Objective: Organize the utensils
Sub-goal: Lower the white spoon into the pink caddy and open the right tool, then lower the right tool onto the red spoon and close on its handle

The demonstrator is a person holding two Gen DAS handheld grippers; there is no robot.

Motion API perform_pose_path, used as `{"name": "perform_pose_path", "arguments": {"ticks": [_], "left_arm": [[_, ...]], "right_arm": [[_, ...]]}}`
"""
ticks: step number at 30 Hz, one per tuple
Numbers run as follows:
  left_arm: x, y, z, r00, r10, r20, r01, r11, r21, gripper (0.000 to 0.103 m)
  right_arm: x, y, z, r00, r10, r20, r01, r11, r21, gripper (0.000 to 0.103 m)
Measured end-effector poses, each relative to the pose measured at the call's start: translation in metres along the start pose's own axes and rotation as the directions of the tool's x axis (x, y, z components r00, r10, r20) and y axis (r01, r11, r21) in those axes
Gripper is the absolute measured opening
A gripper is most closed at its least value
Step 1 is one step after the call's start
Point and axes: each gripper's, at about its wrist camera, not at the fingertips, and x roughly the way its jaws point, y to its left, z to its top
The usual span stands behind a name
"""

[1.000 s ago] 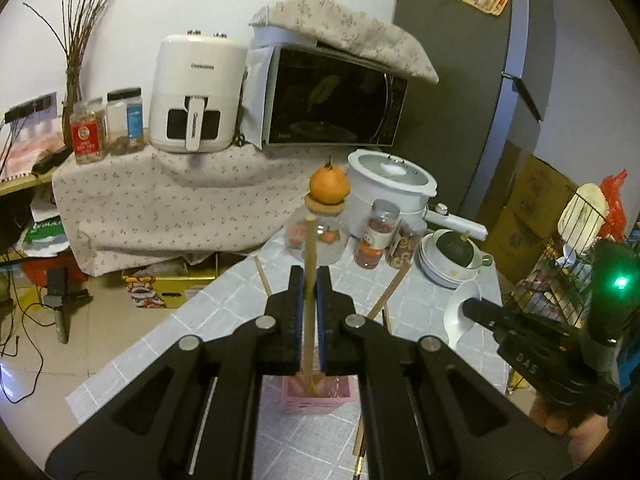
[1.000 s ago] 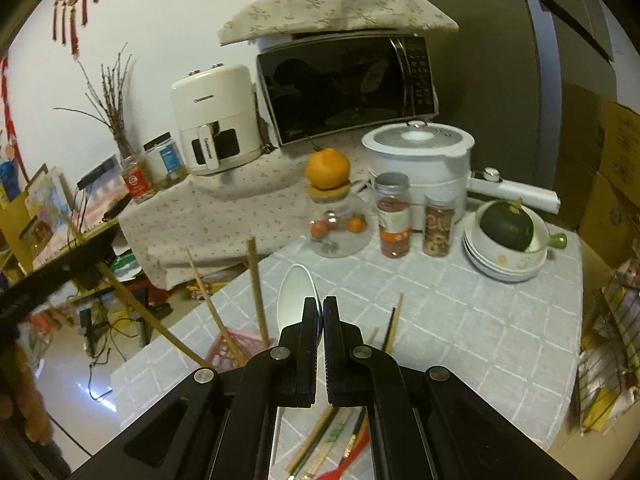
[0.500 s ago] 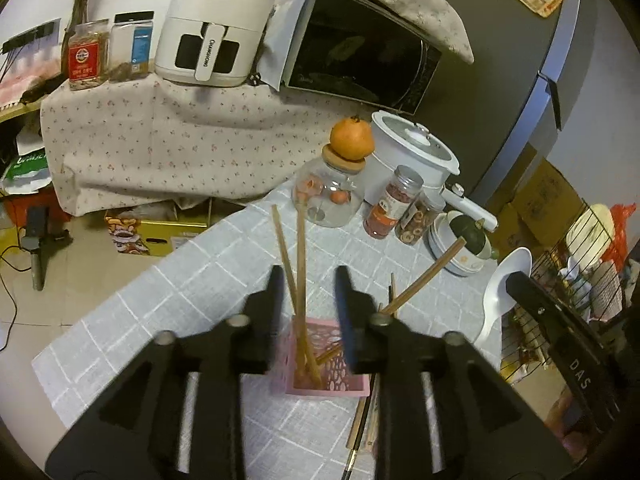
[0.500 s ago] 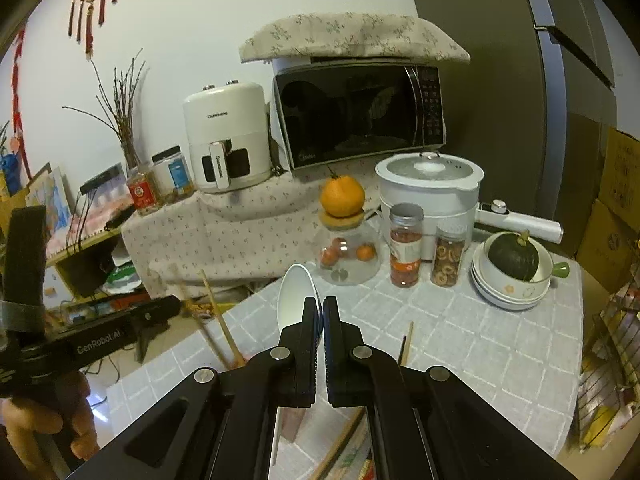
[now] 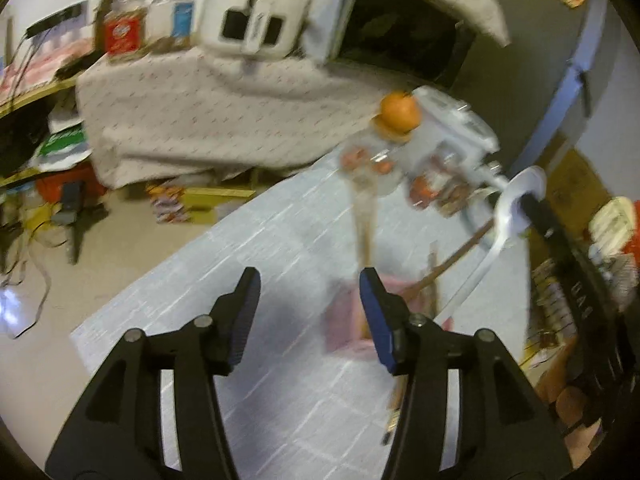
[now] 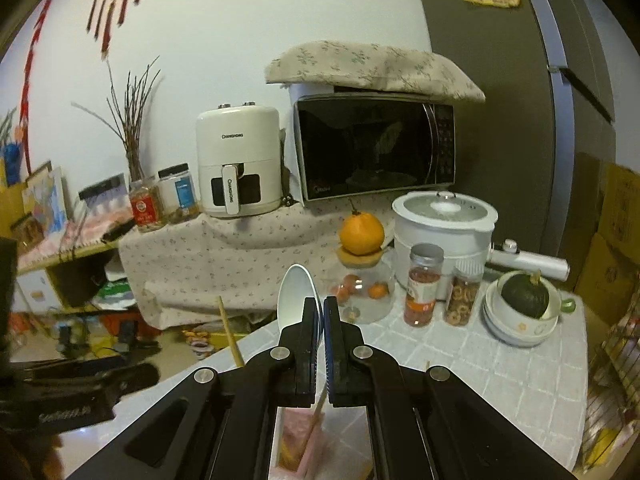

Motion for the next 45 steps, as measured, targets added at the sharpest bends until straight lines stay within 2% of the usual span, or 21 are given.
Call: {"name": "perform_pose_path", "arguments": {"ticks": [2,6,12,19,22,28,30,32,37,40,43,45], "left_arm": [[0.009,0.008,-0.003,0.997,0.049,-0.051,-0.05,0.999,-0.016,0.053],[0.02,0.019,-0.008,0.991,0.057,-0.118,-0.061,0.998,-0.034,0.053],[0.022,0.019,-0.015,0.988,0.056,-0.145,-0.058,0.998,-0.008,0.054],[0.023,0.013,-0.015,0.988,0.043,-0.148,-0.042,0.999,0.005,0.055],[0.024,0.009,-0.017,0.988,0.038,-0.153,-0.036,0.999,0.012,0.055],[0.024,0.001,-0.019,0.987,0.024,-0.161,-0.021,0.999,0.025,0.056],[0.024,-0.001,-0.021,0.986,0.022,-0.164,-0.016,0.999,0.032,0.058],[0.023,-0.004,-0.023,0.986,0.017,-0.165,-0.011,0.999,0.036,0.061],[0.021,-0.012,-0.029,0.984,0.001,-0.179,0.009,0.999,0.053,0.066],[0.02,-0.013,-0.033,0.981,-0.019,-0.195,0.027,0.999,0.036,0.074],[0.022,-0.017,-0.04,0.974,-0.043,-0.223,0.05,0.998,0.025,0.079],[0.025,-0.022,-0.046,0.968,-0.044,-0.246,0.057,0.997,0.047,0.08]], "right_arm": [[0.006,0.01,-0.005,0.999,-0.029,0.017,0.029,0.999,-0.045,0.003],[0.018,0.025,-0.017,0.997,-0.068,0.023,0.071,0.99,-0.122,0.003],[0.03,0.027,-0.028,0.997,-0.078,-0.007,0.076,0.985,-0.152,0.003],[0.035,0.024,-0.037,0.997,-0.048,-0.061,0.038,0.988,-0.151,0.004],[0.034,0.02,-0.039,0.993,0.022,-0.12,-0.037,0.991,-0.127,0.01],[0.014,0.008,-0.034,0.987,0.071,-0.141,-0.084,0.992,-0.09,0.019],[0.006,0.001,-0.031,0.986,0.082,-0.142,-0.093,0.993,-0.07,0.032],[-0.005,-0.008,-0.027,0.985,0.098,-0.144,-0.106,0.993,-0.051,0.037],[-0.023,-0.035,-0.025,0.974,0.109,-0.198,-0.114,0.993,-0.013,0.04],[-0.027,-0.057,-0.03,0.959,0.115,-0.261,-0.112,0.993,0.027,0.049],[-0.027,-0.072,-0.04,0.943,0.095,-0.32,-0.089,0.995,0.033,0.063],[-0.021,-0.081,-0.049,0.921,0.079,-0.38,-0.074,0.997,0.028,0.067]]}}
